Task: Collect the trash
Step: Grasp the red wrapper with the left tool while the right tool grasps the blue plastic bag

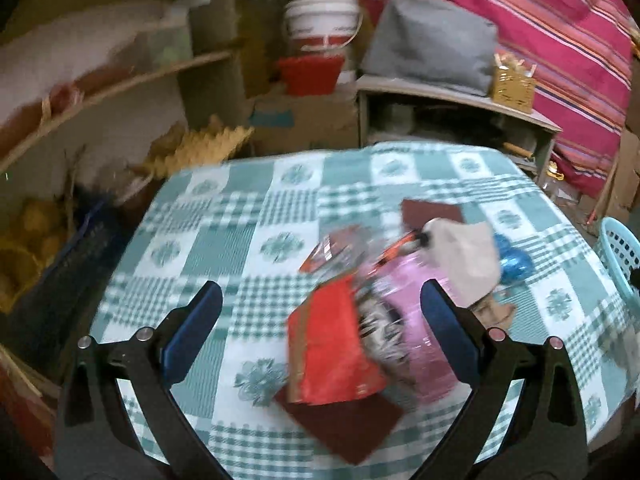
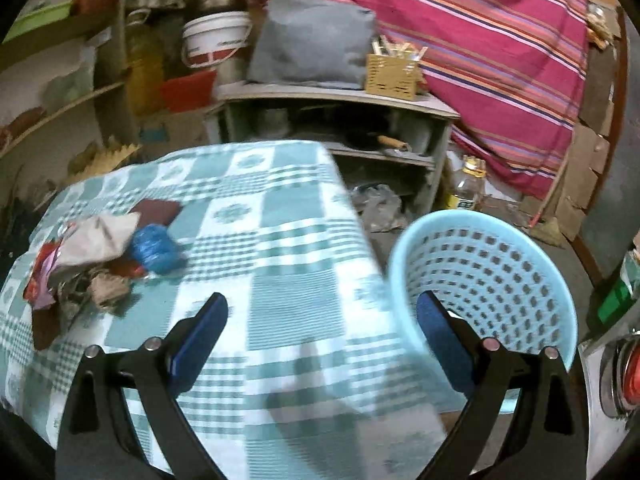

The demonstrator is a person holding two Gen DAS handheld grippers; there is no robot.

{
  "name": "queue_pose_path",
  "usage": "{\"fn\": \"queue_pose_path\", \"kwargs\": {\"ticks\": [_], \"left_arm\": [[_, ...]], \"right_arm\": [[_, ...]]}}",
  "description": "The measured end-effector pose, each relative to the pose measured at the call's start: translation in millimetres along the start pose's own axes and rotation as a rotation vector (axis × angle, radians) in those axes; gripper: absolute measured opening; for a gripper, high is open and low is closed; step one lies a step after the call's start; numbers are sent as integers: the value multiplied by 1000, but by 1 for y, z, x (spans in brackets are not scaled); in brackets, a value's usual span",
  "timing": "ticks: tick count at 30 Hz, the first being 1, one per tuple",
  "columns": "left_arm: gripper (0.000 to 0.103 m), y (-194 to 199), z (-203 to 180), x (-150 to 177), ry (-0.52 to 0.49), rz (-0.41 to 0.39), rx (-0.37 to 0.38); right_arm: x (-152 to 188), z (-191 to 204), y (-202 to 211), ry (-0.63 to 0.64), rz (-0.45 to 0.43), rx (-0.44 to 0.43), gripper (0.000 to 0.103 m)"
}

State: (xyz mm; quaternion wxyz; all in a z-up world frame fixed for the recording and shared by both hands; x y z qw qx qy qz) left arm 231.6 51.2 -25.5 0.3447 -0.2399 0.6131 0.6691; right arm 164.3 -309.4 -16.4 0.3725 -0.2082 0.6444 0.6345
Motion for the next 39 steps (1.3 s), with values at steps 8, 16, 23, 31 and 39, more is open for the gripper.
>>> {"fn": "queue_pose_path", "kwargs": {"ticks": [8, 16, 23, 31, 39], "left_arm": [[80, -30, -2, 19, -6, 106, 93], [39, -40, -1, 26, -4, 151, 136], [7, -27, 16, 20, 17, 103, 104], [6, -14, 30, 4, 32, 6, 51], [6, -18, 37, -5, 52, -17, 32]], "right_arm": [[9, 48, -13, 59, 32, -27, 93], [5, 86, -22, 117, 39, -48, 93], [4, 115, -41, 151, 63, -74, 93], [-2, 144, -76, 200, 92, -78, 92], [1, 158, -105, 200, 167, -120, 68]]}}
Point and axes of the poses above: each gripper's, at about its wrist camera, not at the fingertips, and y roughly against the way its jaws point, z to its left, x to its underside, the point moved 5 cm from there along -y, roughly the way its jaws point, and after that the axes turned 8 degrees about -y, right-handed, at the moved point
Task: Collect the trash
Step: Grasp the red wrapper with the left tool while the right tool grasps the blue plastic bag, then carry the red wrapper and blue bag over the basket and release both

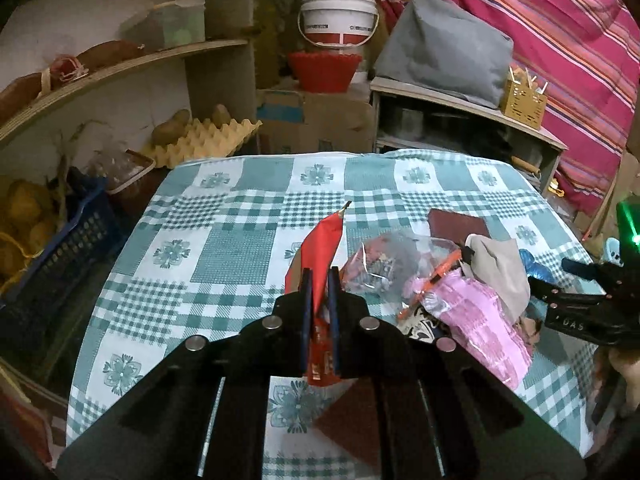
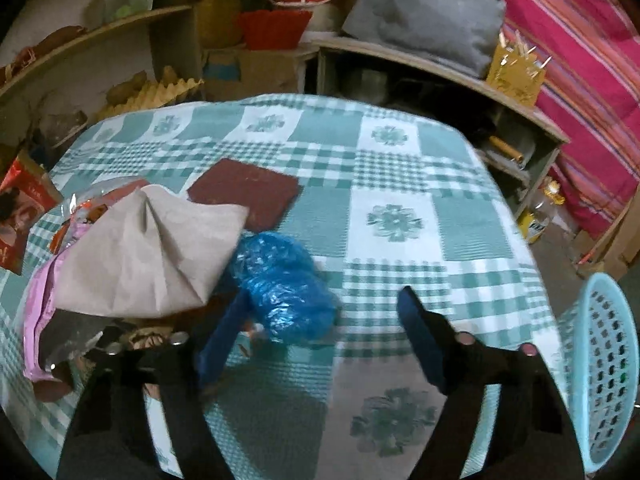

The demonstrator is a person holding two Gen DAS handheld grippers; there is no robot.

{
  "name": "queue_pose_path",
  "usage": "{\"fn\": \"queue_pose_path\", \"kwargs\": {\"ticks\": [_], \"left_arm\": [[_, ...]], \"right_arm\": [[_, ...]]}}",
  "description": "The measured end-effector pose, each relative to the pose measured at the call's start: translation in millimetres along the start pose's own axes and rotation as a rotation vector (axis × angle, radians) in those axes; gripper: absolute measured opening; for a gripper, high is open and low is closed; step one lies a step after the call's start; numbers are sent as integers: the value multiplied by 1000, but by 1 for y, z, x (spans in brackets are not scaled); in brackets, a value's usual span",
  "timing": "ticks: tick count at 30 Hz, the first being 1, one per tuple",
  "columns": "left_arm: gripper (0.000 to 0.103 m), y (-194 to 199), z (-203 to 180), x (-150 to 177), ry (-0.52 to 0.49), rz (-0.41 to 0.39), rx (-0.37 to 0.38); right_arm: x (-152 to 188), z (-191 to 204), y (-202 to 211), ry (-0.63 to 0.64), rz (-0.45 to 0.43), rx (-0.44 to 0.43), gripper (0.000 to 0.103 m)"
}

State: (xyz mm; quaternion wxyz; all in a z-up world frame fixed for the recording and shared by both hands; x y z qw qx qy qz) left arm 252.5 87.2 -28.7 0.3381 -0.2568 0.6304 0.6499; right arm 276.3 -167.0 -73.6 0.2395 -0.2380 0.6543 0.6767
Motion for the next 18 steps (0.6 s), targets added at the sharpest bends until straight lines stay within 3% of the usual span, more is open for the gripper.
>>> {"fn": "queue_pose_path", "kwargs": {"ticks": [2, 5, 11, 18], "left_arm": [[6, -1, 0, 0, 4, 1, 2], [6, -1, 0, -1, -2, -4, -3], [6, 9, -12, -8, 0, -35, 26], [6, 38, -67, -31, -74, -106, 66]], "right_arm": [[3, 5, -5, 6, 17, -36, 49], [7, 8, -5, 10, 32, -88, 33], [5, -22, 21, -46, -13, -101, 30], [1, -88, 64, -133, -87, -50, 30]]}}
Point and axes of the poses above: each gripper's, at about its wrist camera, not at the fingertips, and y roughly against the way its jaws point, z to its left, x to its underside, the point moved 5 cm from there along -y, roughly the way its jaws point, and after that the axes turned 8 degrees about -y, right-handed, at the moved point
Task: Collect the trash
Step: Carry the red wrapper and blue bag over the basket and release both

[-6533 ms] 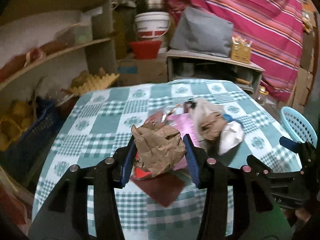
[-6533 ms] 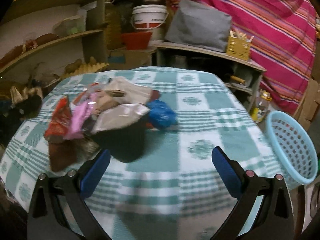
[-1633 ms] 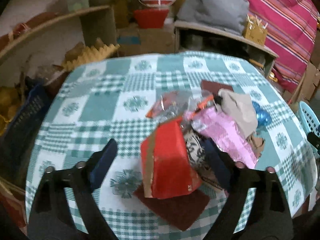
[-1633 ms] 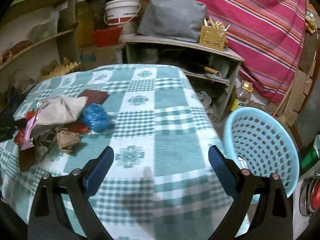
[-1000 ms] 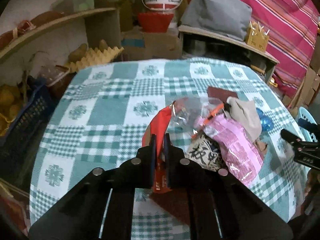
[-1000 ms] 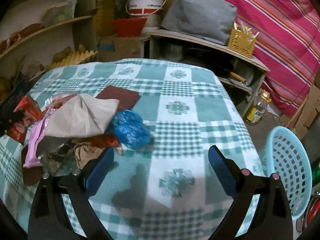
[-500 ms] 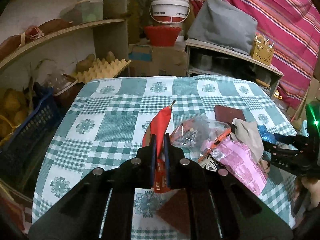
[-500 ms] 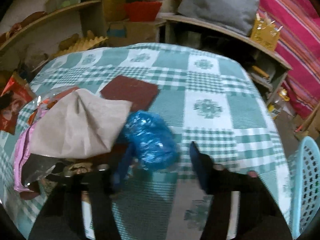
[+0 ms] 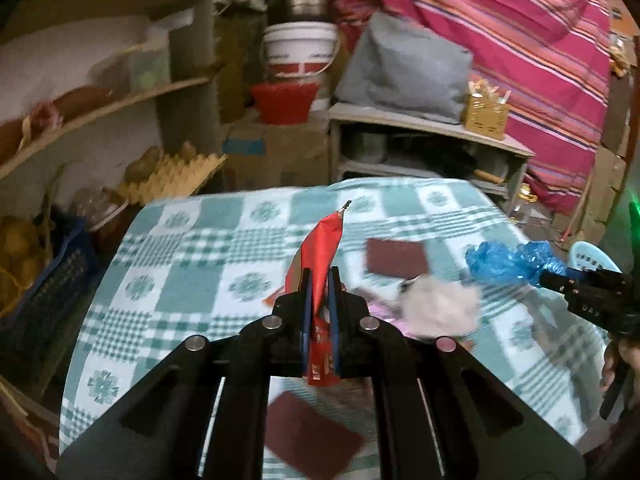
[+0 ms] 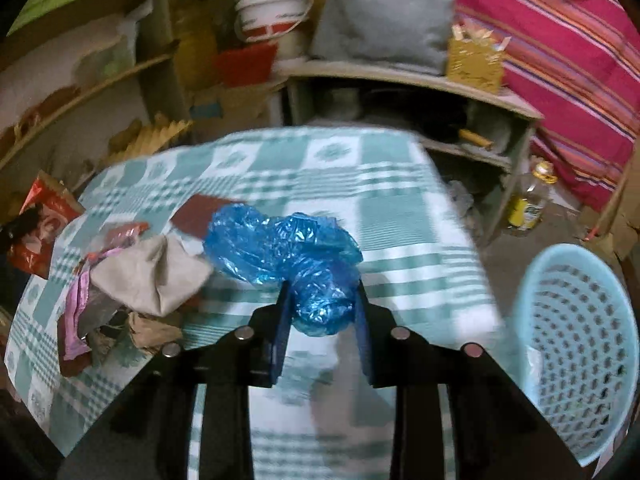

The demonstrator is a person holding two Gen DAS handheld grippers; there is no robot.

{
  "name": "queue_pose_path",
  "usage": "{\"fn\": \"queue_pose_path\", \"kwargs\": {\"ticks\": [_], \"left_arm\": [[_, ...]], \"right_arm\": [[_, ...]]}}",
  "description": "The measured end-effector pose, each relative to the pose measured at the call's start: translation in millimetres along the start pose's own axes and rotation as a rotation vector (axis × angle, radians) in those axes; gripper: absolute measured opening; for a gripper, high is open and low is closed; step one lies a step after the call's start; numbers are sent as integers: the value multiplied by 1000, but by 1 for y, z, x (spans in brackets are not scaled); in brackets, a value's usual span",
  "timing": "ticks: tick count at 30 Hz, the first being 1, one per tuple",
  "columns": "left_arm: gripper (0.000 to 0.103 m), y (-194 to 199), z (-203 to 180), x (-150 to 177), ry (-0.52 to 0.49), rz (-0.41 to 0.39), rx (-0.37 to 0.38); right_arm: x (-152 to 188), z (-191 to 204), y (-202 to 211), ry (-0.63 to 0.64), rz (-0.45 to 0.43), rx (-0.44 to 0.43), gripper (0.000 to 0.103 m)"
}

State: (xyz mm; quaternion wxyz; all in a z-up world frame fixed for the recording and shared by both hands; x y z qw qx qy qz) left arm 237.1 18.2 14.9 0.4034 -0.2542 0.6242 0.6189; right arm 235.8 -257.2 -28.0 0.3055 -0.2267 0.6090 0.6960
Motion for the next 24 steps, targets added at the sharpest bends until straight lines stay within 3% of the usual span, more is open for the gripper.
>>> {"fn": "queue_pose_path", "kwargs": {"ticks": [9, 14, 24], "left_arm": [[6, 14, -105, -38, -82, -67, 119], [6, 9, -174, -49, -143, -76, 198], [6, -3, -306, -54, -250, -79, 359]], "right_arm": [[-8, -84, 67, -79, -100, 47, 30], [-6, -138, 97, -122, -150, 131, 30], [8, -245, 120, -241, -158, 256, 30]]}}
Point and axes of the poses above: each gripper's, at about its wrist camera, not at the fingertips, and y roughly against the way its jaws point, z to its left, x to its underside, the point moved 5 cm from there along -y, roughly the way its jaws point, and after that the axes turned 8 degrees about -y, right-handed, at the moved point
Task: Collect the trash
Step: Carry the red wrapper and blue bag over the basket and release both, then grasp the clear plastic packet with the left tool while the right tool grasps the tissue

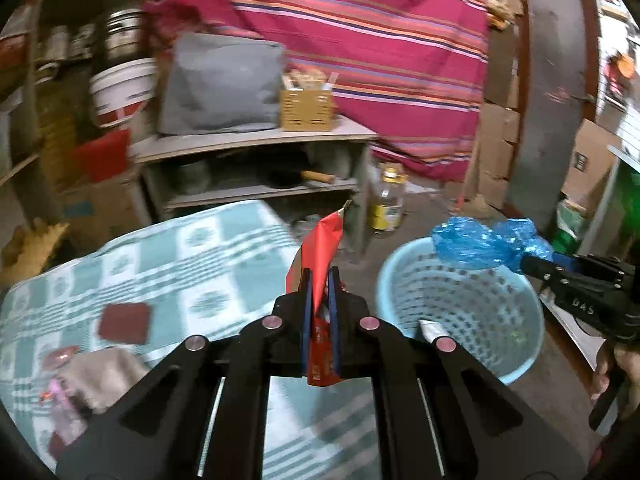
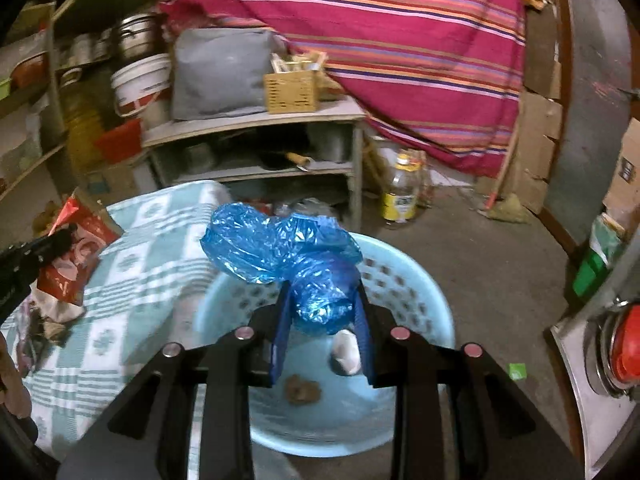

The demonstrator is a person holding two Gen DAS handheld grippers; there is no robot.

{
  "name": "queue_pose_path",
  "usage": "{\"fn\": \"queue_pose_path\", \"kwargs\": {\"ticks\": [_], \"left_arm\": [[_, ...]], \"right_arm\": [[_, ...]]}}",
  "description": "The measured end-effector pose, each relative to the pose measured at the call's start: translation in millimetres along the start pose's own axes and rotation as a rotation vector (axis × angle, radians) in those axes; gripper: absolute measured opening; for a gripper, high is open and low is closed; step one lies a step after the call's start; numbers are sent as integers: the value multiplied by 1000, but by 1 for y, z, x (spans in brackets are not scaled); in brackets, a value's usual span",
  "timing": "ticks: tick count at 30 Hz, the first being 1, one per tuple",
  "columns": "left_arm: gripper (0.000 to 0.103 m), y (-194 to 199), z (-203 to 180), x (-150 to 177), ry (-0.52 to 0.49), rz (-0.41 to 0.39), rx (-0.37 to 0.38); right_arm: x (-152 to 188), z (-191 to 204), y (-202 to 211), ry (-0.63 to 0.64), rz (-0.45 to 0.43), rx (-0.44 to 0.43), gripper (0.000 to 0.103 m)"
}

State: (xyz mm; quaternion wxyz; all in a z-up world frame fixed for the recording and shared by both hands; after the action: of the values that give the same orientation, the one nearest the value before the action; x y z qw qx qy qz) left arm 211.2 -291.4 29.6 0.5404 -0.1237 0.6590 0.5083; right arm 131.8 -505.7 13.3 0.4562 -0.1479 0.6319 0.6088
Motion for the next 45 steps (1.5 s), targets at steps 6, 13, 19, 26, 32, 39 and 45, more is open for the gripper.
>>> {"fn": "queue_pose_path", "kwargs": {"ticks": [6, 13, 19, 26, 32, 39, 45], "left_arm": [[6, -37, -56, -12, -35, 19, 83], [8, -68, -92, -22, -46, 48, 162], [16, -74, -104, -24, -63, 53, 192], [53, -68, -88, -23, -41, 49, 155], [75, -50, -61, -20, -24, 25, 77], [89, -14, -9, -14, 1, 4, -30], [94, 26, 58, 0, 61, 2, -121]], "right_arm": [[0, -33, -7, -35, 4, 42, 30], [-5, -53, -11, -49, -4, 60, 30], [-8, -54, -18, -59, -1, 63, 30], [-5, -51, -24, -51, 14, 59, 30], [-3, -43, -30, -43, 27, 54, 32], [-1, -30, -35, -50, 17, 63, 72], [6, -11, -38, -40, 38, 70, 78]]}}
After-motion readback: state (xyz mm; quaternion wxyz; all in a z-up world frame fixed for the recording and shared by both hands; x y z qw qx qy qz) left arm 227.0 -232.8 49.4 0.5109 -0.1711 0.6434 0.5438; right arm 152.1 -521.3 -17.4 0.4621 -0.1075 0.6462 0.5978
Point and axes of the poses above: each gripper's, at about its wrist camera, not at the fingertips, and y roughly against the way its jaws point, z to its left, x to its underside, the point moved 5 cm from there along -y, roughly the way its jaws point, and after that the axes turned 8 degrees about -y, right-handed, at the moved point
